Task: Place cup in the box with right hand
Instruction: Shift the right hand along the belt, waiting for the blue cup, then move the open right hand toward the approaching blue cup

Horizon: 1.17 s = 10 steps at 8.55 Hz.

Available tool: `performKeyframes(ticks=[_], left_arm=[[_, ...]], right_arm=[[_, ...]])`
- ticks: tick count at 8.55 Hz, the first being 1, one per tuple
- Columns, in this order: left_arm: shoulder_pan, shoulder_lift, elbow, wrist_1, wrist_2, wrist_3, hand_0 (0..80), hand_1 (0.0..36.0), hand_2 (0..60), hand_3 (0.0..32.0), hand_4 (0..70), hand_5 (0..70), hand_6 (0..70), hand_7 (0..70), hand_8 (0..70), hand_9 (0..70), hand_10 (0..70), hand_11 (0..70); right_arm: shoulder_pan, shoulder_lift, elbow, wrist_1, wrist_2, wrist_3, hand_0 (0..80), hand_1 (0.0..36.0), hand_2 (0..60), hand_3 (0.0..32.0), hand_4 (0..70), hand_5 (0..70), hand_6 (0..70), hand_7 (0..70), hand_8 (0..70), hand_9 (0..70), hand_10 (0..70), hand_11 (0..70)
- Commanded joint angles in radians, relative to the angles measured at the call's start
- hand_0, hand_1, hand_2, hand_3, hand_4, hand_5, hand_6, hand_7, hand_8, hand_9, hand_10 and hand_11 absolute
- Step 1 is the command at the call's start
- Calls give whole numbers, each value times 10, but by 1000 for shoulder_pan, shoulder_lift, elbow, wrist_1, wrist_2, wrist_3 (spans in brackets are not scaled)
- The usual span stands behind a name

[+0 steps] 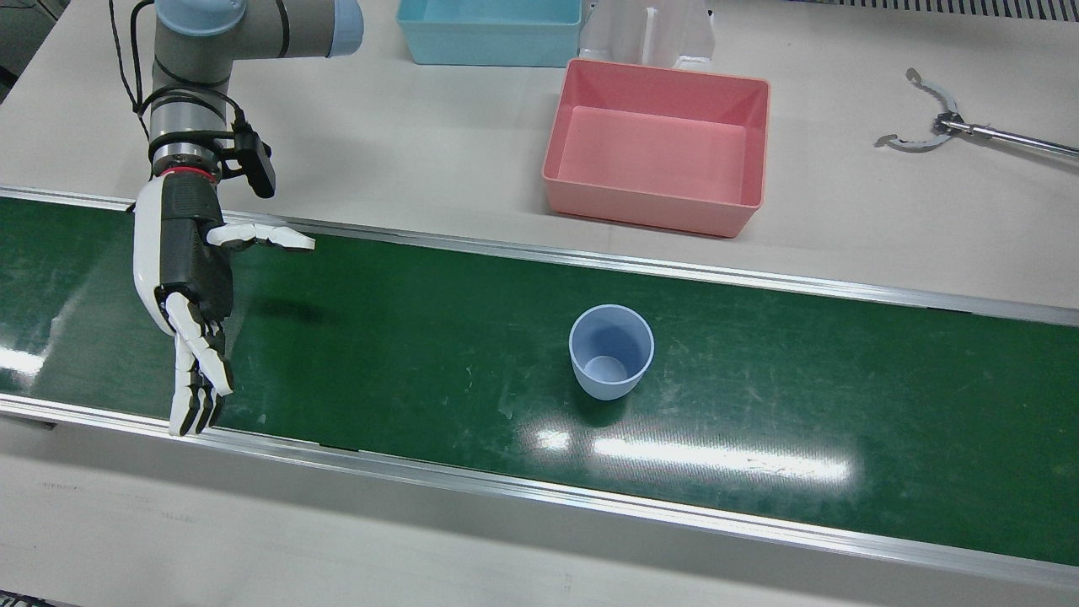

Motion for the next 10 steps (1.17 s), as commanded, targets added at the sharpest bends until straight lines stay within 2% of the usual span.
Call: performKeyframes(ticks=[1, 5, 9, 10], left_arm=[[0, 0, 0, 0, 0, 0, 0, 0, 0, 0, 0, 0, 0, 0, 0, 0, 0, 0], [0, 0, 0, 0, 0, 0, 0, 0, 0, 0, 0, 0, 0, 0, 0, 0, 0, 0], [0, 0, 0, 0, 0, 0, 0, 0, 0, 0, 0, 0, 0, 0, 0, 0, 0, 0], [0, 0, 0, 0, 0, 0, 0, 0, 0, 0, 0, 0, 0, 0, 0, 0, 0, 0]], right_arm=[[0, 0, 0, 0, -2, 0, 487, 218, 143, 0, 0, 48, 0, 0, 0, 0, 0, 0], [-9, 0, -2, 0, 0, 0, 488, 215, 128, 0, 0, 48, 0, 0, 0, 0, 0, 0], [-15, 0, -3, 0, 0, -2, 486, 217, 138, 0, 0, 48, 0, 0, 0, 0, 0, 0], [-20, 0, -3, 0, 0, -3, 493, 206, 127, 0, 0, 48, 0, 0, 0, 0, 0, 0]])
